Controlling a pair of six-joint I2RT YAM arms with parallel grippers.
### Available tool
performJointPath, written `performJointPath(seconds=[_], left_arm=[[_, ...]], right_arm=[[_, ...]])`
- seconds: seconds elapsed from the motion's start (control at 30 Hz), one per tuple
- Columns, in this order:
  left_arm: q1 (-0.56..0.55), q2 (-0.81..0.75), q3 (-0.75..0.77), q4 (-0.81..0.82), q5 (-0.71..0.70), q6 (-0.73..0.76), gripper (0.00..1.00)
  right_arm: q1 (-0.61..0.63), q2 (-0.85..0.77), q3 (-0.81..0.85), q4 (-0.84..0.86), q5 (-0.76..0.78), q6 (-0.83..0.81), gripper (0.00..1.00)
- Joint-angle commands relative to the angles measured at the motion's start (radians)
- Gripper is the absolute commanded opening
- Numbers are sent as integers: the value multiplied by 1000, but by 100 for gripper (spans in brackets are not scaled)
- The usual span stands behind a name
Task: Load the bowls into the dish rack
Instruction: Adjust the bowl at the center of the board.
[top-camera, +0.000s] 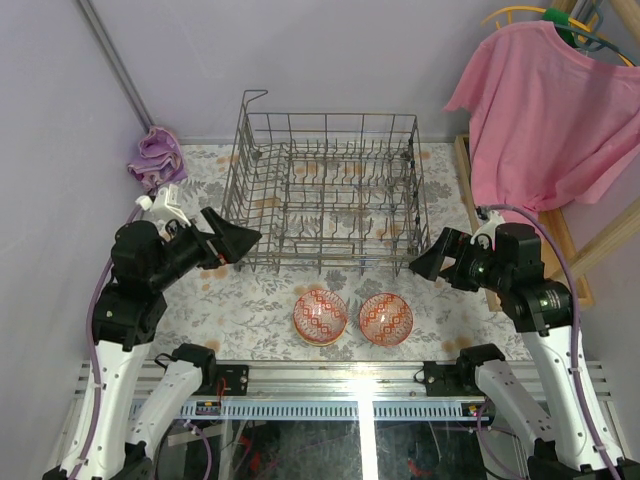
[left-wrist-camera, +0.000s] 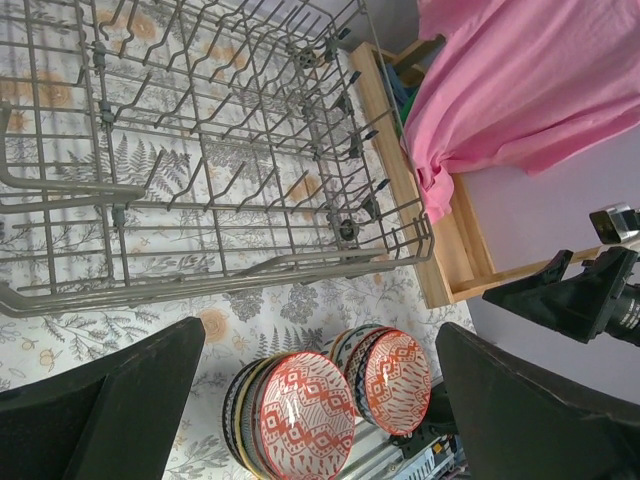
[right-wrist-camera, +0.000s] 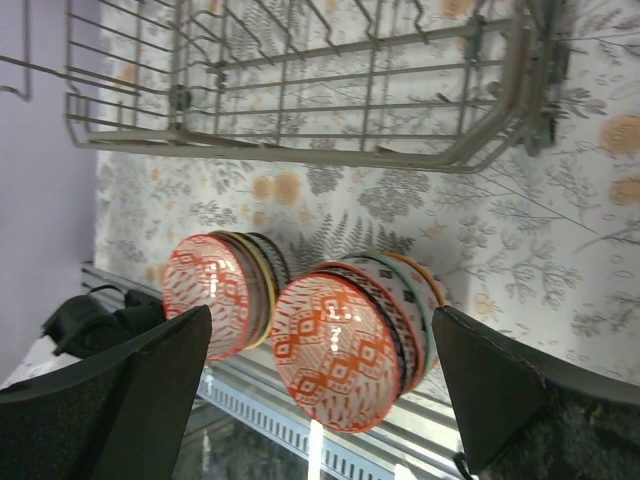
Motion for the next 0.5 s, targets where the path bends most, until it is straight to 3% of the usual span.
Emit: performJointPath(seconds=[0.0, 0.13, 0.3, 0.47], left_arm=[[-7, 15, 54, -162, 89, -14, 100], [-7, 9, 45, -185, 63, -23, 100], [-7, -13, 21, -177, 53, -36, 100], [-6, 0, -7, -177, 111, -11, 100]], right_arm=[[5, 37, 23, -97, 57, -87, 100], [6, 66, 26, -130, 76, -123, 99], [29, 68, 0, -108, -60, -137, 86], [227, 131, 68, -90, -7, -99, 82]])
